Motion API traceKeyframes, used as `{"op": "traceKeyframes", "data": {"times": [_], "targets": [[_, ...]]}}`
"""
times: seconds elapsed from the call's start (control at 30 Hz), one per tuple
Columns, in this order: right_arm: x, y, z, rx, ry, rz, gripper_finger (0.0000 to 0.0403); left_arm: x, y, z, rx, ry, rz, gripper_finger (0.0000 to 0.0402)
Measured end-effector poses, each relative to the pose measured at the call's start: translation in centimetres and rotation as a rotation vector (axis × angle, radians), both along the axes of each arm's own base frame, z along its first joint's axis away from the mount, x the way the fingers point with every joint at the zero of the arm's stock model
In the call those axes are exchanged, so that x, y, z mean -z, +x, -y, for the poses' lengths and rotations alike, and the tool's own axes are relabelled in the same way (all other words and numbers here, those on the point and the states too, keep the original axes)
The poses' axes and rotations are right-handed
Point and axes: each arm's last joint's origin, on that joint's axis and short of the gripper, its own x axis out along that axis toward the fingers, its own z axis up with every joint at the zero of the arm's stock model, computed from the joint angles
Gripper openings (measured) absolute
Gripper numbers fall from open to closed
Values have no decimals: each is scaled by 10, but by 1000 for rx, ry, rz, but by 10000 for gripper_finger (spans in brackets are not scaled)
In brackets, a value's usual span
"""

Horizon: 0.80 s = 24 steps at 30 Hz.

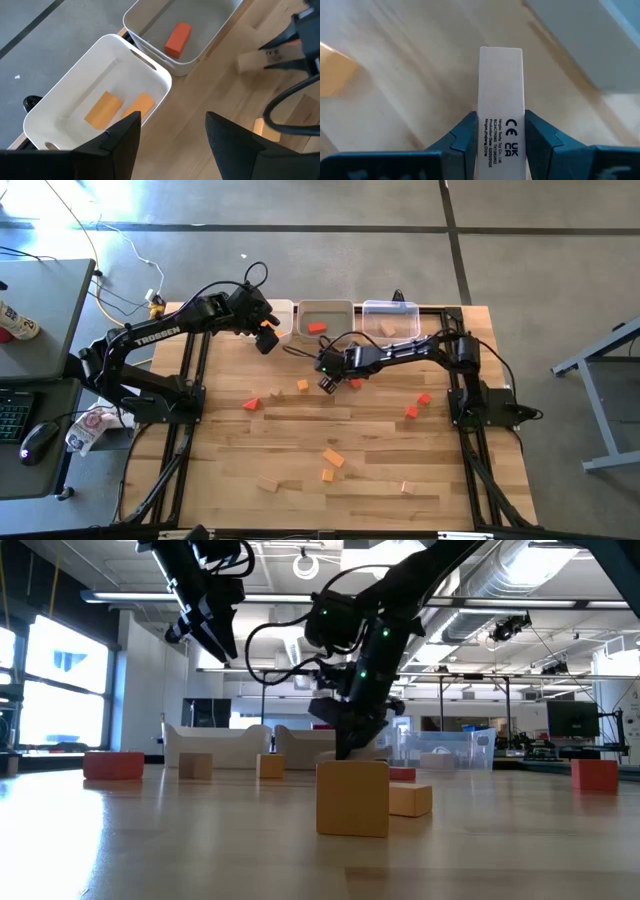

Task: Sort & place blocks by color
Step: Put the brown block into the transparent bin

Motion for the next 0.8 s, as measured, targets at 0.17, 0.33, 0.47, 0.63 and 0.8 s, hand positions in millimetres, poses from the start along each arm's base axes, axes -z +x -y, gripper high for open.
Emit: {"op": "traceKeyframes", "data": {"times": [0.17,0.33,0.47,0.63,0.8], "targets": [[-23,-11,0,22,-67,-30,101,0,0,0,1,-1,0,209],[-45,-26,0,51,-142,-81,101,0,0,0,2,-2,0,209],[-59,-39,0,78,-203,-127,101,1,0,2,10,-18,-14,209],[-71,-55,12,154,-269,-193,101,4,-1,8,24,-47,-56,209],[-72,-70,38,229,-264,-275,101,10,1,17,58,-70,-91,209]]}}
